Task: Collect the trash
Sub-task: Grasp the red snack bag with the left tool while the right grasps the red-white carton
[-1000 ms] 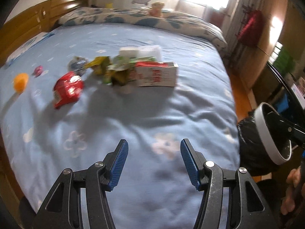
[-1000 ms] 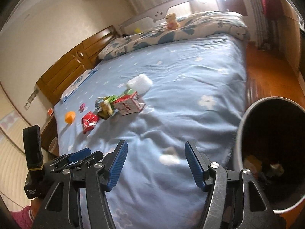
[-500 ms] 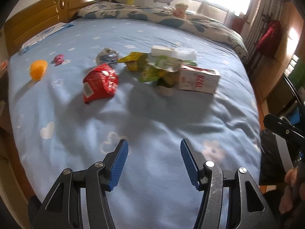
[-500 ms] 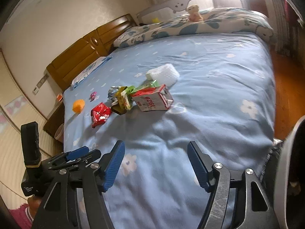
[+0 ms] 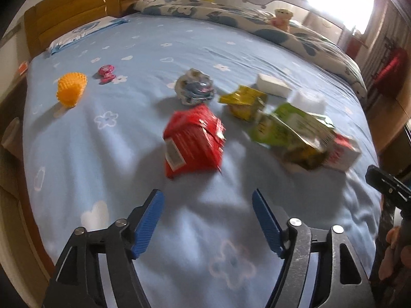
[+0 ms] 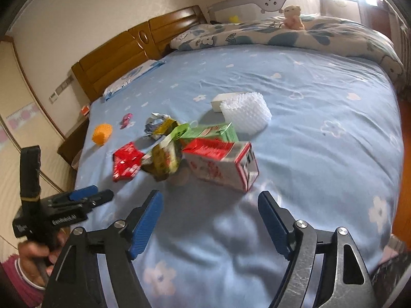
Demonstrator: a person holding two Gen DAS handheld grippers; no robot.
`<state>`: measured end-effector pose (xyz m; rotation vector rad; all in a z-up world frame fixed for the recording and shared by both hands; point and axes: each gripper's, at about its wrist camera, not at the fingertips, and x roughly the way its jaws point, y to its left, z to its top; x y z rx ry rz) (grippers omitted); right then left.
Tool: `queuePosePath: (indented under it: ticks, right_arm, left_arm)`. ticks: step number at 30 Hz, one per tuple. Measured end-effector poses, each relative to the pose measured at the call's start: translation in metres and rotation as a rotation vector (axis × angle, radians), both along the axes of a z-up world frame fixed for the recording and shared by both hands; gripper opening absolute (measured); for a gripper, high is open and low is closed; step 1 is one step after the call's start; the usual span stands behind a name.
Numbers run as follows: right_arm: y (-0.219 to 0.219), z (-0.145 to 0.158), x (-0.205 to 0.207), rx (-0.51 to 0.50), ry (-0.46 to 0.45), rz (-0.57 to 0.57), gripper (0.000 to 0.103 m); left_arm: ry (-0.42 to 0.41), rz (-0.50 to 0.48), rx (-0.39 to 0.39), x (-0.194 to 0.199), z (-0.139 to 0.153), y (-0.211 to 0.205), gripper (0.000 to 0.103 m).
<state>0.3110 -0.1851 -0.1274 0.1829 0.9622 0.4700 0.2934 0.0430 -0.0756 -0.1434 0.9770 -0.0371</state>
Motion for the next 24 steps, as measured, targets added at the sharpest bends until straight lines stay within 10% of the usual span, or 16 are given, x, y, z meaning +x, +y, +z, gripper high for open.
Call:
queuePosePath:
  ticks: [12,16,24]
  right_arm:
    - [0.017,-0.029,0.049,-0.052,0.044,0.099,0.078]
    - [0.021,-0.037,0.050,-0.054,0.082,0.111,0.043]
    - [0.011,-0.025,0.011,0.002,0.065,0.057,0.036]
  left_arm:
    - [0.025,0.025,0.006,0.064,-0.032,0.012,0.076]
    - [0.026,0.013,0.021,0.067,-0.040,0.009,0.049]
    - [-0.029,-0.015,0.050,0.037,-0.027,-0.005,0.043]
